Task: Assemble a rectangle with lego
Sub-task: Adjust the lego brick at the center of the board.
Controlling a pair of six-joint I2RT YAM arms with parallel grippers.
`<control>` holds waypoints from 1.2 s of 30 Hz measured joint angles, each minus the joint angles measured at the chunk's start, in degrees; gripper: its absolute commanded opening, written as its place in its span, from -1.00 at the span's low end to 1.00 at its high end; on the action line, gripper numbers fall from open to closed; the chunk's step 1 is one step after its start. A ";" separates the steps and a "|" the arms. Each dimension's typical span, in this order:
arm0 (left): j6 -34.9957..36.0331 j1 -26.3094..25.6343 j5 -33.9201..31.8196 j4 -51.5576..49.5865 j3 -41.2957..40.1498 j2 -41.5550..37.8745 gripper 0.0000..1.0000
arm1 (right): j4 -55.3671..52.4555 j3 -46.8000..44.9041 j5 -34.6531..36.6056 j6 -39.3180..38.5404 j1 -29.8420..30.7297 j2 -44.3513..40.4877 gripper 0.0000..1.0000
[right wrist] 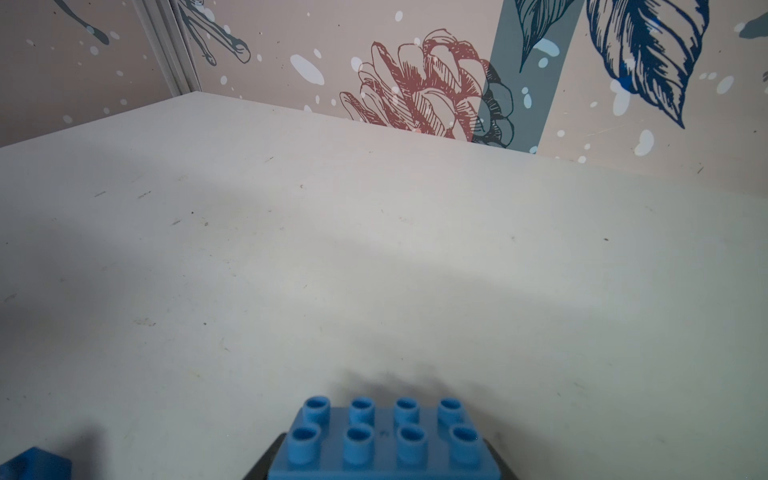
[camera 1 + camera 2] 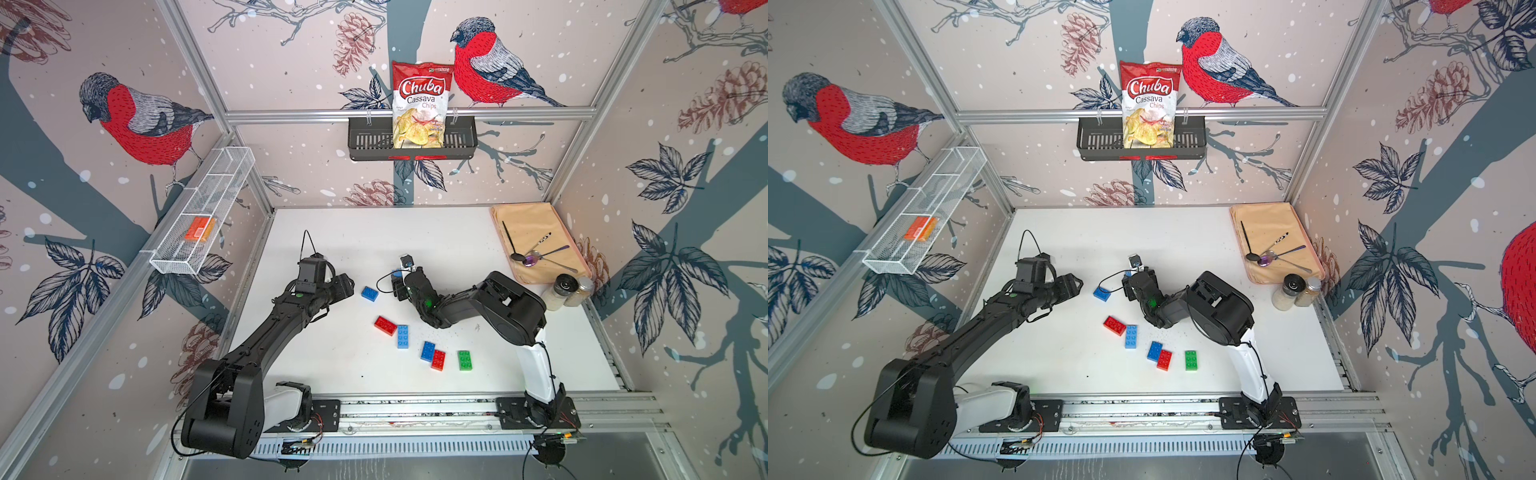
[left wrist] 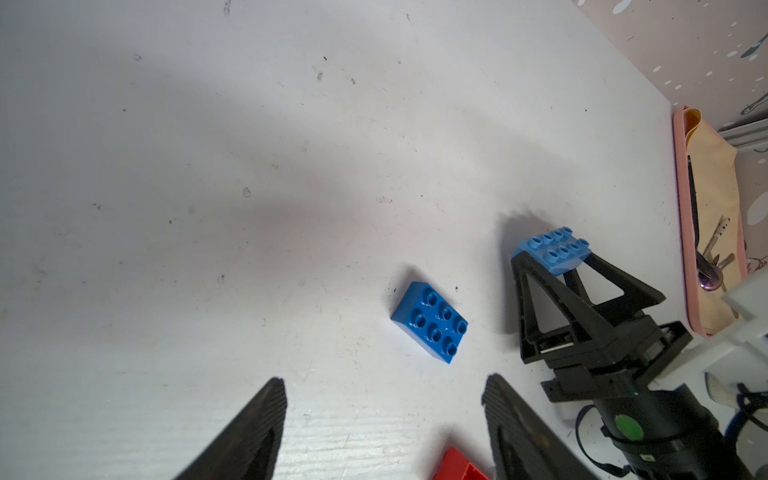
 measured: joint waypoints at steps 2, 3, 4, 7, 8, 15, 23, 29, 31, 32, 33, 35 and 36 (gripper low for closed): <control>0.00 0.00 -0.02 -0.02 0.00 -0.04 0.51 | -0.13 -0.02 -0.13 0.72 0.04 0.31 0.42; 0.00 0.00 -0.11 -0.02 0.00 -0.11 0.51 | -0.13 -0.02 -0.15 0.72 0.04 0.42 0.43; 0.00 0.00 -0.28 -0.02 0.00 -0.24 0.51 | -0.13 -0.02 -0.17 0.74 0.04 0.52 0.45; 0.00 0.00 -0.46 -0.02 0.00 -0.66 0.51 | -0.13 -0.04 -0.35 0.94 0.11 0.70 0.50; 0.00 0.00 -0.50 -0.02 0.00 -0.76 0.51 | -0.13 -0.04 -0.35 0.96 0.15 0.74 0.53; 0.02 -0.04 -1.29 -0.02 0.00 -1.03 0.58 | -1.55 -0.04 -0.35 0.92 0.28 0.42 0.83; 2.51 -3.34 -2.32 -1.73 2.82 -0.92 0.93 | -8.79 0.55 -3.52 0.66 -1.38 -9.64 0.96; 7.15 -12.02 -7.63 -4.79 12.17 4.00 0.92 | -16.15 -1.29 -10.12 2.58 -8.44 -20.96 0.94; 7.48 -12.74 -8.48 -5.46 14.51 5.86 0.92 | -17.09 -2.97 -11.76 3.85 -11.10 -24.20 0.94; 7.45 -12.74 -8.83 -5.75 15.74 6.99 0.92 | -18.12 -3.58 -12.22 4.00 -12.35 -25.59 0.94; 7.43 -12.74 -8.85 -5.88 16.74 8.11 0.91 | -19.10 -3.87 -13.14 4.20 -13.31 -26.53 0.93; 7.19 -12.76 -8.31 -6.08 19.19 10.84 0.89 | -21.18 -3.87 -14.73 5.20 -14.97 -27.85 0.92; 6.93 -12.87 -7.43 -6.01 20.83 12.59 0.86 | -22.34 -3.87 -15.17 5.38 -15.85 -28.48 0.91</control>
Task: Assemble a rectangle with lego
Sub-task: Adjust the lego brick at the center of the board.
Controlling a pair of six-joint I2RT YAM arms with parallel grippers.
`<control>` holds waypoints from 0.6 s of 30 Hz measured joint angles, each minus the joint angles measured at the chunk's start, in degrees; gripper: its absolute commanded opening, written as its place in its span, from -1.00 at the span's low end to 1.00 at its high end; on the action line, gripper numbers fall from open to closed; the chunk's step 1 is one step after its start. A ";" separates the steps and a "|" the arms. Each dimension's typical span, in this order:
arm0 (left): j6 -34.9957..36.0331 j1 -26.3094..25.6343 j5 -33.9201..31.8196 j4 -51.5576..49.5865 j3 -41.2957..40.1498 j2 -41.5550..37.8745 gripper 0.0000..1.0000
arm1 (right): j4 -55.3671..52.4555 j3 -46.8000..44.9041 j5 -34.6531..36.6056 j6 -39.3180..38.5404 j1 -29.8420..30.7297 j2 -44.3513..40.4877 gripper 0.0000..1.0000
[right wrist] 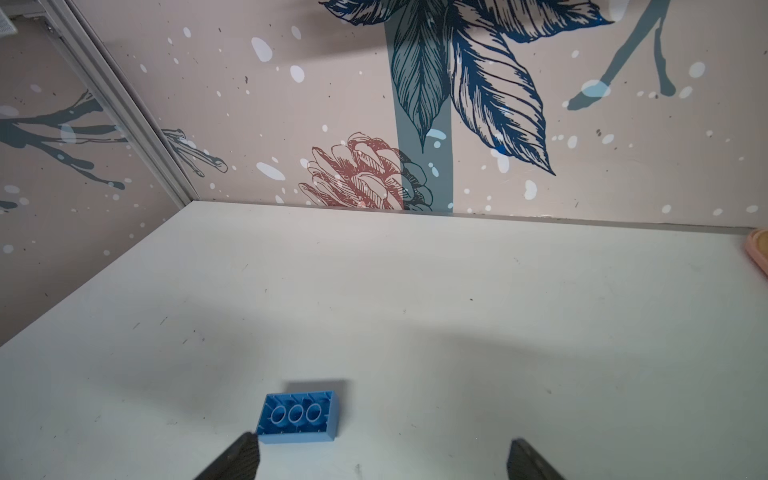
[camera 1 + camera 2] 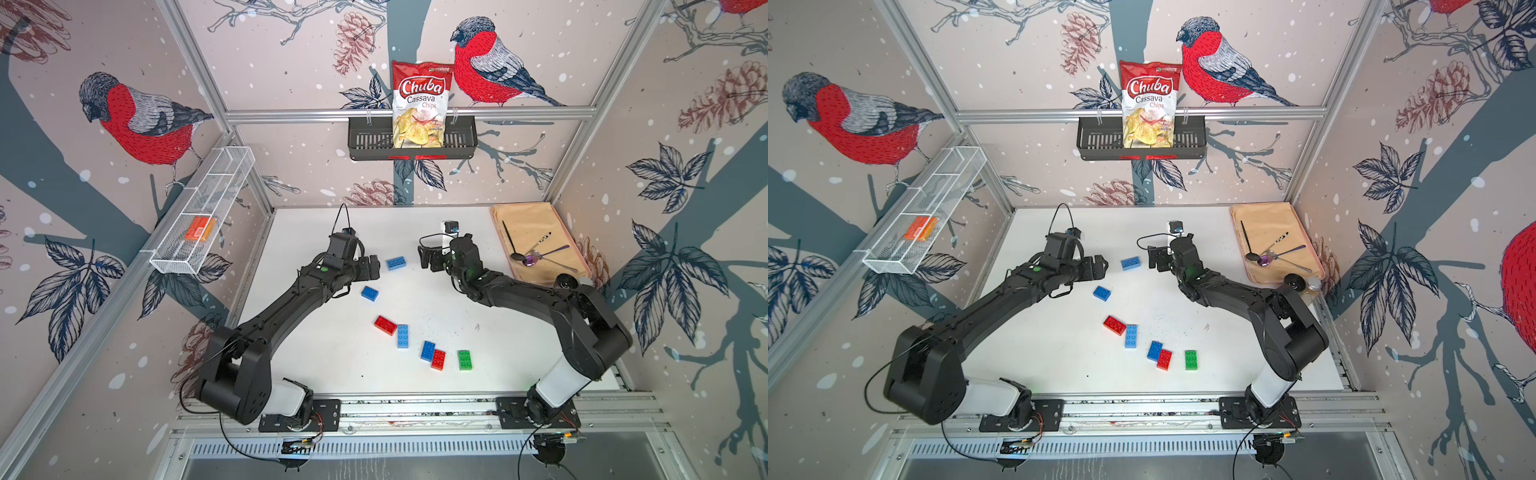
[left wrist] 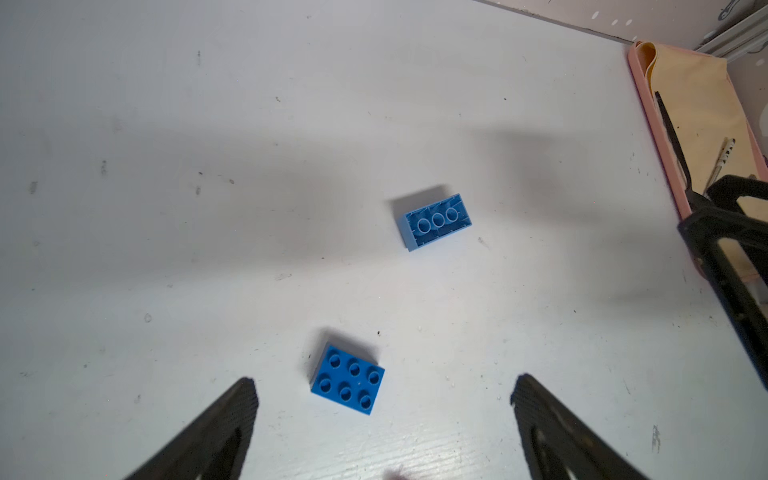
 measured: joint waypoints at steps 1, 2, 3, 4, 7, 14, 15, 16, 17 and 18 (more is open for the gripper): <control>-0.17 -0.07 0.42 0.15 1.44 1.55 0.83 | -0.85 0.00 -0.35 0.15 -0.59 -0.44 0.90; -1.01 -0.13 0.87 0.17 2.89 3.21 0.80 | -1.92 0.00 -1.05 0.55 -1.40 -0.92 0.90; -1.55 -0.20 1.70 0.04 4.52 5.16 0.78 | -2.95 0.00 -1.16 1.18 -2.01 -1.29 0.89; -2.05 -0.28 2.05 0.04 5.73 6.64 0.76 | -3.80 -0.11 -1.27 1.42 -2.60 -1.66 0.89; -5.18 -1.64 2.43 -0.92 10.73 12.20 0.79 | -5.75 -1.03 -1.33 1.60 -3.78 -2.60 0.89; -10.47 -8.39 0.39 -7.91 27.71 27.71 0.92 | -7.17 -4.07 -3.56 1.81 -6.14 -3.30 0.90; -10.71 -8.66 -0.37 -9.29 29.86 29.94 0.92 | -7.23 -4.31 -3.98 1.84 -6.43 -3.56 0.90; -11.21 -8.70 -1.57 -10.54 31.74 31.95 0.92 | -7.37 -4.50 -4.20 1.86 -6.62 -3.93 0.90; -11.76 -8.68 -2.95 -11.78 33.53 33.92 0.90 | -7.39 -4.63 -4.52 1.92 -6.73 -4.42 0.90; -11.85 -8.66 -4.44 -13.55 35.41 36.02 0.89 | -7.34 -4.76 -4.90 2.05 -6.75 -4.92 0.90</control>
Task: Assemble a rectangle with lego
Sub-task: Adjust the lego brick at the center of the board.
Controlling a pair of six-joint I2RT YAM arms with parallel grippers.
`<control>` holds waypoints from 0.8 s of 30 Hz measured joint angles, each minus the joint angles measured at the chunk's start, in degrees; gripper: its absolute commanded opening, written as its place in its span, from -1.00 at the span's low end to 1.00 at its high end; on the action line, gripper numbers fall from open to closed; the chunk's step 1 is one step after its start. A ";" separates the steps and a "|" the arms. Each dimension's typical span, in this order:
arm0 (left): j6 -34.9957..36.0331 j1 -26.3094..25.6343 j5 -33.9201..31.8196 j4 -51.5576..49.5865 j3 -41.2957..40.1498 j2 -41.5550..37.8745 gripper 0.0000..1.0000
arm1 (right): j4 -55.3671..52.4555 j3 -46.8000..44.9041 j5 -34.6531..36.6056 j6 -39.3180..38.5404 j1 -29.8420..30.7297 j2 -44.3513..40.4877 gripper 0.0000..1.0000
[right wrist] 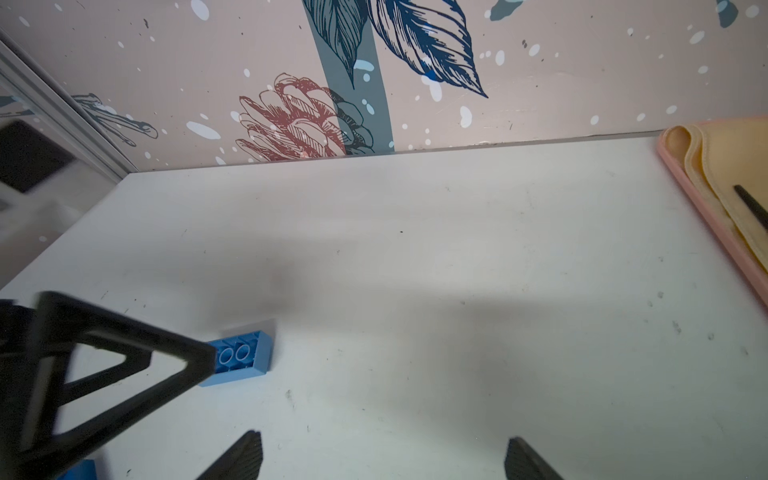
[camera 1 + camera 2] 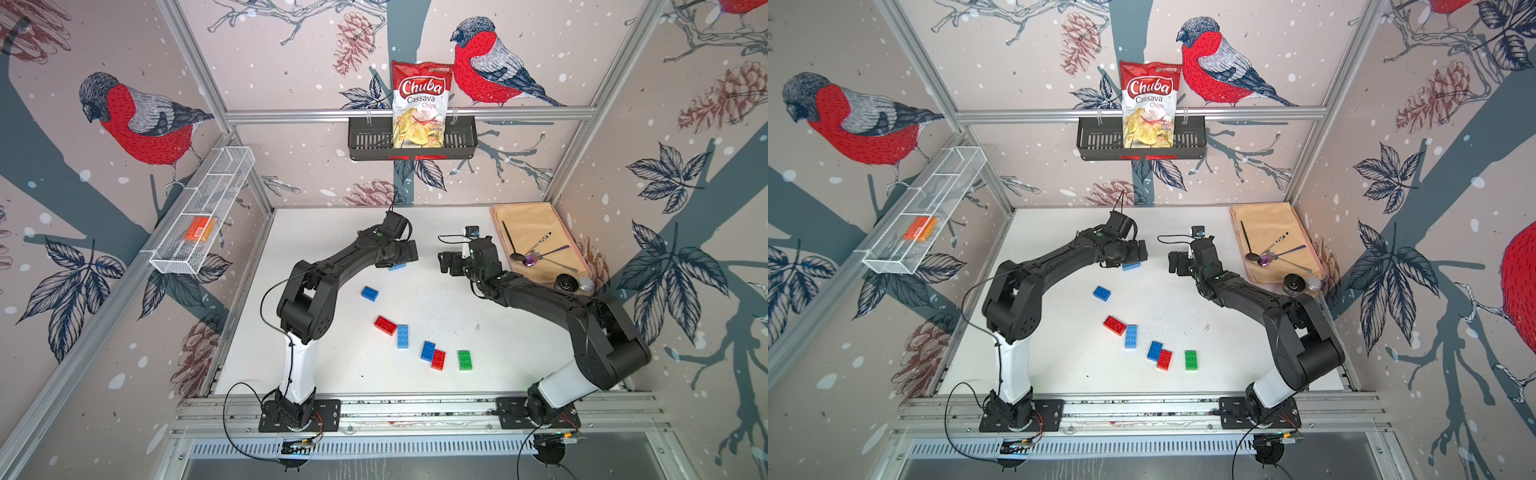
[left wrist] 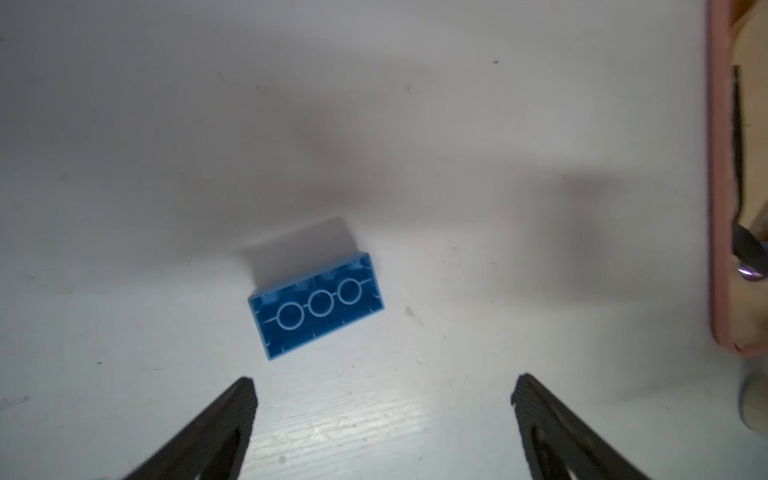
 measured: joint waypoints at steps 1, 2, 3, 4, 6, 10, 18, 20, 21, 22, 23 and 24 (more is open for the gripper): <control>-0.02 0.00 -1.14 -1.40 1.49 1.64 0.87 | 0.15 -0.26 -0.44 0.28 -0.09 -0.52 0.90; -0.02 -0.07 -2.34 -2.89 2.91 3.17 0.87 | 0.37 -0.55 -0.96 0.83 -0.24 -0.96 0.91; -0.02 -0.17 -3.39 -4.24 4.09 4.35 0.86 | 0.68 -0.72 -1.49 0.83 -0.35 -1.18 0.91; -0.02 -0.37 -4.50 -5.22 5.16 5.38 0.86 | 0.90 -0.83 -1.73 0.85 -0.42 -1.25 0.90; 0.04 -0.76 -6.23 -7.17 7.13 7.34 0.86 | 1.18 -0.94 -2.32 1.05 -0.50 -1.25 0.90; 0.07 -0.94 -8.09 -9.35 8.81 9.77 0.83 | 1.42 -1.14 -3.78 1.25 -0.50 -1.25 0.90; 0.07 -0.94 -10.14 -10.16 11.30 11.98 0.66 | 2.49 -1.55 -6.03 1.46 -0.61 -1.36 0.90; 0.11 -0.94 -10.43 -10.19 12.35 12.57 0.63 | 2.54 -1.55 -6.51 1.46 -0.61 -1.36 0.90; 0.33 -0.94 -10.54 -10.21 12.87 12.83 0.61 | 2.54 -1.55 -6.62 1.49 -0.61 -1.36 0.89; 0.44 -0.94 -10.58 -10.25 13.42 13.20 0.59 | 2.54 -1.55 -6.73 1.51 -0.61 -1.33 0.89; 0.46 -0.94 -10.60 -10.34 14.01 13.62 0.56 | 2.54 -1.55 -6.80 1.66 -0.61 -1.33 0.89; 0.46 -0.96 -10.60 -10.45 14.45 13.99 0.52 | 2.54 -1.55 -6.88 2.03 -0.61 -1.33 0.89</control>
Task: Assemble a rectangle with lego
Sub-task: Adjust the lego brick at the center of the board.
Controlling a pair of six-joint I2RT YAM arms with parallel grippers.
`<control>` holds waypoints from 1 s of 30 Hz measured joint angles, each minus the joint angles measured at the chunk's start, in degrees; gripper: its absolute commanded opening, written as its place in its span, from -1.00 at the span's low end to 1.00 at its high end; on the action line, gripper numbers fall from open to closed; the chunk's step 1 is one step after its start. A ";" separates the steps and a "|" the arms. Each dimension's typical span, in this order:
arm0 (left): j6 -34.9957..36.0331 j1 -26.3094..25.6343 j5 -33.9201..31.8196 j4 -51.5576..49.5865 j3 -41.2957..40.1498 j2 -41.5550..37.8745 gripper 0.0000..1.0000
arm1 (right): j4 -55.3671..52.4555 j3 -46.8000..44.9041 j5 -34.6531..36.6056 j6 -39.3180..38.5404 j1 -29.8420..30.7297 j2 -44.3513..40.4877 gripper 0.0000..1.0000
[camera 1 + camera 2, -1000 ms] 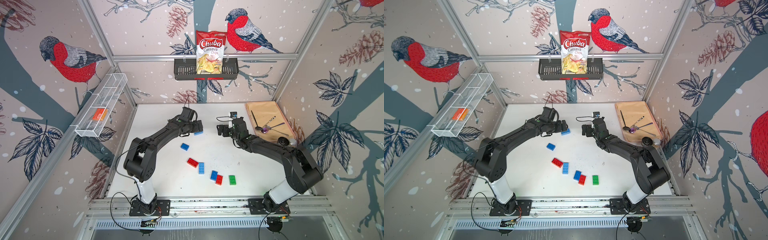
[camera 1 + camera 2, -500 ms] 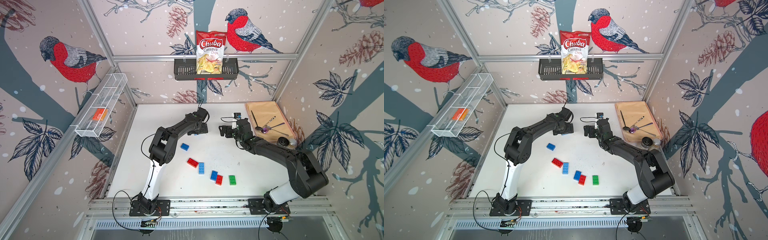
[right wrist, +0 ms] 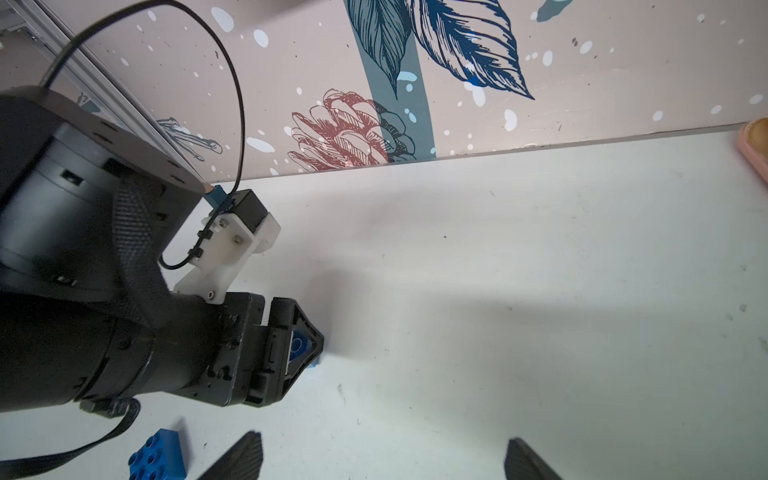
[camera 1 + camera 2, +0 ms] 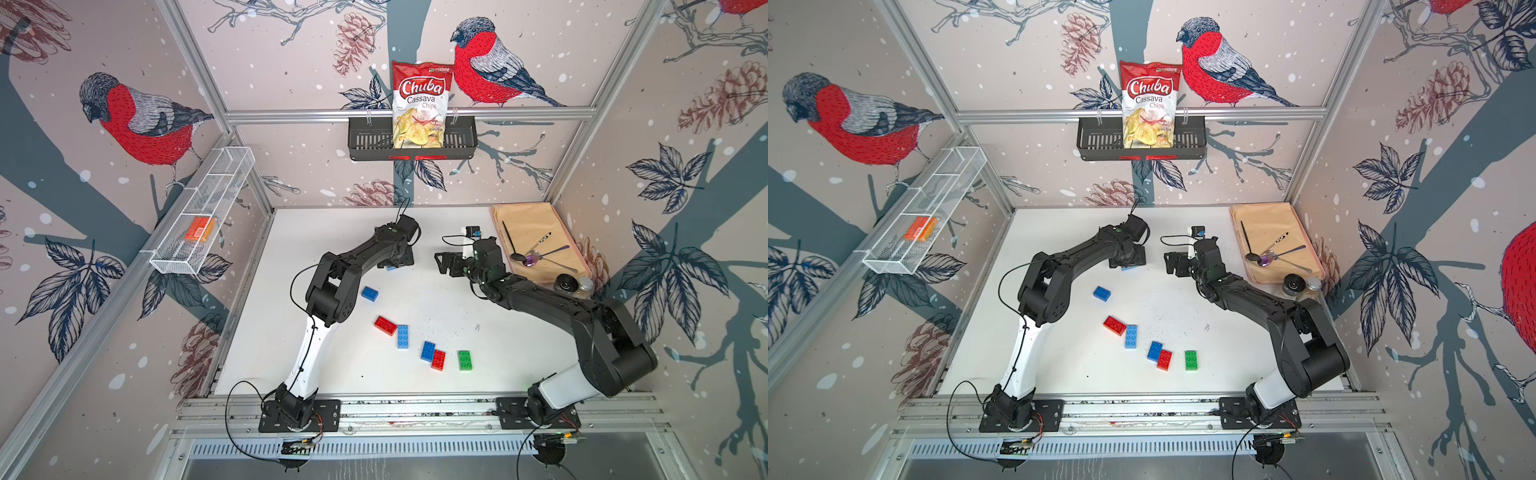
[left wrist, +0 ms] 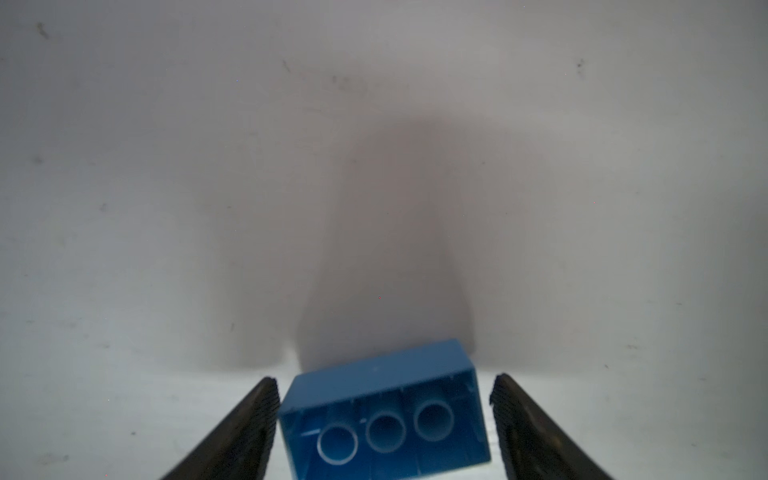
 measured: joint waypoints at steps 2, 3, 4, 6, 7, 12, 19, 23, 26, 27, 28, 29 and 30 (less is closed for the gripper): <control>0.00 -0.04 -0.02 -0.20 0.44 0.50 0.40 | 0.00 0.00 -0.26 0.22 0.00 0.00 0.88; 0.00 -0.11 -0.09 -0.33 0.48 0.61 0.37 | 0.02 0.00 -0.35 0.24 0.00 0.00 0.88; 0.00 -0.22 -0.28 -0.35 0.50 0.66 0.29 | 0.02 0.00 -0.50 0.26 0.00 0.02 0.88; 0.00 -0.50 -0.74 -0.37 0.52 0.66 0.17 | 0.02 0.00 -0.70 0.26 0.00 0.07 0.87; 0.02 -0.70 -1.11 -0.39 0.55 0.66 0.13 | 0.02 0.00 -0.76 0.28 0.02 0.09 0.87; 0.68 -1.36 -1.79 -0.57 0.61 0.57 0.04 | 0.04 0.00 -1.09 0.28 0.02 0.57 0.86; 4.26 -2.62 -2.56 2.78 -7.61 -6.62 0.04 | 1.18 -0.74 -2.78 0.57 -1.73 1.29 0.84; 7.89 -1.42 1.90 7.63 -14.75 -14.10 0.04 | 4.33 -3.78 -6.67 0.76 -3.96 -0.26 0.81; 10.49 1.29 9.31 11.98 -19.69 -19.63 0.04 | 7.85 -5.97 -9.92 0.24 -4.17 -2.40 0.77; 10.88 2.34 12.09 13.22 -21.29 -21.18 0.03 | 9.49 -6.84 -10.93 0.00 -4.17 -3.10 0.77; 11.50 4.11 15.74 14.91 -23.58 -23.39 0.02 | 11.21 -7.82 -11.93 -0.55 -4.17 -3.74 0.76; 11.56 5.84 19.23 16.57 -25.73 -25.38 0.02 | 13.22 -9.05 -13.03 -1.25 -4.20 -4.39 0.76; 11.63 7.26 22.25 17.86 -27.39 -26.88 0.02 | 15.08 -10.16 -13.97 -1.42 -4.20 -4.87 0.76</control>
